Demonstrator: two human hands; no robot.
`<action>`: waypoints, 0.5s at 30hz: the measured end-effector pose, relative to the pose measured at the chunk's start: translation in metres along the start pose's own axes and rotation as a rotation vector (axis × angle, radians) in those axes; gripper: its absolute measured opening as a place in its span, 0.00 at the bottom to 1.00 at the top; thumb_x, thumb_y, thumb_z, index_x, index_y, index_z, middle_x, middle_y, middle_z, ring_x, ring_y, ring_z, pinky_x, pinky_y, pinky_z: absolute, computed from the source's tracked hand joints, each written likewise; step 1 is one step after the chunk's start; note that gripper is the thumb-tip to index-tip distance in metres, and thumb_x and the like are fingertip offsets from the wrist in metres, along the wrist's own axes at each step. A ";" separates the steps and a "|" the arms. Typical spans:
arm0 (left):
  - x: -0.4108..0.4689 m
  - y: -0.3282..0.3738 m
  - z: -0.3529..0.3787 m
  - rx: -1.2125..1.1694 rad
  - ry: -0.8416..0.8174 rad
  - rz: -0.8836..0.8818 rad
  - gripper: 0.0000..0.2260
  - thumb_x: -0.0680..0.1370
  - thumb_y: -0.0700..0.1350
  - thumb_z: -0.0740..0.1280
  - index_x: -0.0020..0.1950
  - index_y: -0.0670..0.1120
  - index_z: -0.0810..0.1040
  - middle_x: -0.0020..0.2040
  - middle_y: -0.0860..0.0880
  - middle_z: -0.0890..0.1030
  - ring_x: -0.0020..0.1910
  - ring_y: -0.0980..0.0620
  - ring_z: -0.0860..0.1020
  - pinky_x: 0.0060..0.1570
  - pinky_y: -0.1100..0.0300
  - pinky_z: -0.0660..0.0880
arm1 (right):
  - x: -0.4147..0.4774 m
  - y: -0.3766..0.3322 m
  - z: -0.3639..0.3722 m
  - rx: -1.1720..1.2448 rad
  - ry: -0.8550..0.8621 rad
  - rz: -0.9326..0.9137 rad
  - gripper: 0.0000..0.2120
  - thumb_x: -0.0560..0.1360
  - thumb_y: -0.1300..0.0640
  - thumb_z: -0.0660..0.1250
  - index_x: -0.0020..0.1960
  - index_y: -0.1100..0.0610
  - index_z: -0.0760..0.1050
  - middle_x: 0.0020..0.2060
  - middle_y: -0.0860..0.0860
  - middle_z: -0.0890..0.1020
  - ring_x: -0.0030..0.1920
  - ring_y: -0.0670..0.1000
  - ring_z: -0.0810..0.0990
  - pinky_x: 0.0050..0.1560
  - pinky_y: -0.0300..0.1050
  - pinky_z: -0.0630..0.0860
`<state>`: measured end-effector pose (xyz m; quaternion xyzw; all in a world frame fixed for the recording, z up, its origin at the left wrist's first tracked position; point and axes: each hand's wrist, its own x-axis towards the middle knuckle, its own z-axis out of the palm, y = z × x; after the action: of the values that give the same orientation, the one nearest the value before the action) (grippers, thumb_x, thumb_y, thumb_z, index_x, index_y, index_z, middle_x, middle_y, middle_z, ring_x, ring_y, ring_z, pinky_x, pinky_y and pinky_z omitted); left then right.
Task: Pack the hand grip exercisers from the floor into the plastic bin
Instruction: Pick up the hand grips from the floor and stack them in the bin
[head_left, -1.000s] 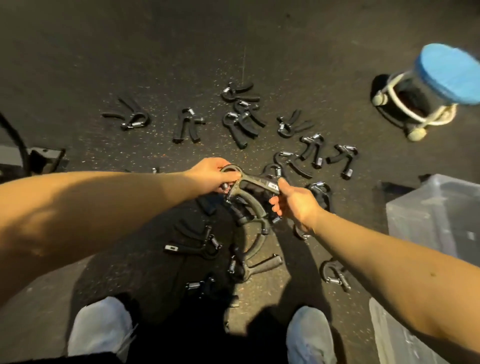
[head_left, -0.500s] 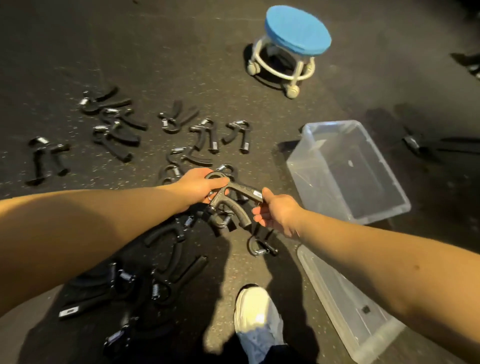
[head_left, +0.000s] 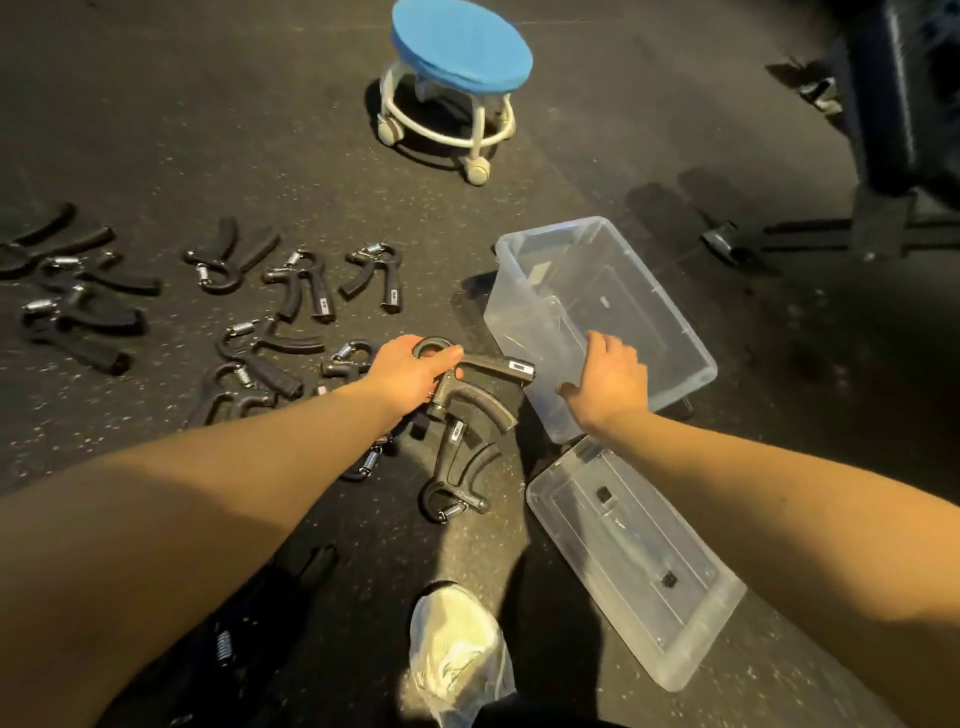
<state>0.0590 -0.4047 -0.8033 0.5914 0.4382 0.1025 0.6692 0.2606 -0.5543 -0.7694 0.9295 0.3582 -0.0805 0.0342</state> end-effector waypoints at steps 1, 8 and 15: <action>0.000 0.000 -0.001 0.012 -0.006 -0.011 0.15 0.77 0.56 0.71 0.51 0.44 0.82 0.42 0.46 0.86 0.39 0.48 0.82 0.34 0.59 0.76 | 0.004 0.001 0.002 0.043 -0.100 0.063 0.26 0.75 0.52 0.73 0.69 0.56 0.69 0.64 0.57 0.76 0.63 0.60 0.74 0.65 0.57 0.74; -0.005 0.008 -0.030 0.032 0.020 -0.038 0.22 0.72 0.60 0.72 0.52 0.43 0.83 0.44 0.47 0.87 0.41 0.46 0.83 0.46 0.52 0.79 | 0.014 -0.009 0.013 0.342 -0.101 0.116 0.10 0.74 0.65 0.70 0.55 0.57 0.79 0.51 0.56 0.82 0.53 0.58 0.81 0.58 0.56 0.80; -0.037 0.015 -0.064 -0.015 0.124 -0.068 0.16 0.76 0.52 0.72 0.55 0.40 0.81 0.43 0.45 0.87 0.36 0.50 0.81 0.36 0.58 0.76 | 0.000 -0.016 0.006 0.286 -0.059 -0.167 0.10 0.72 0.63 0.70 0.54 0.57 0.79 0.47 0.54 0.84 0.50 0.58 0.83 0.53 0.53 0.81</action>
<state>-0.0028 -0.3793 -0.7679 0.5635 0.4980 0.1193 0.6482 0.2493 -0.5437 -0.7749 0.8892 0.4177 -0.1607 -0.0947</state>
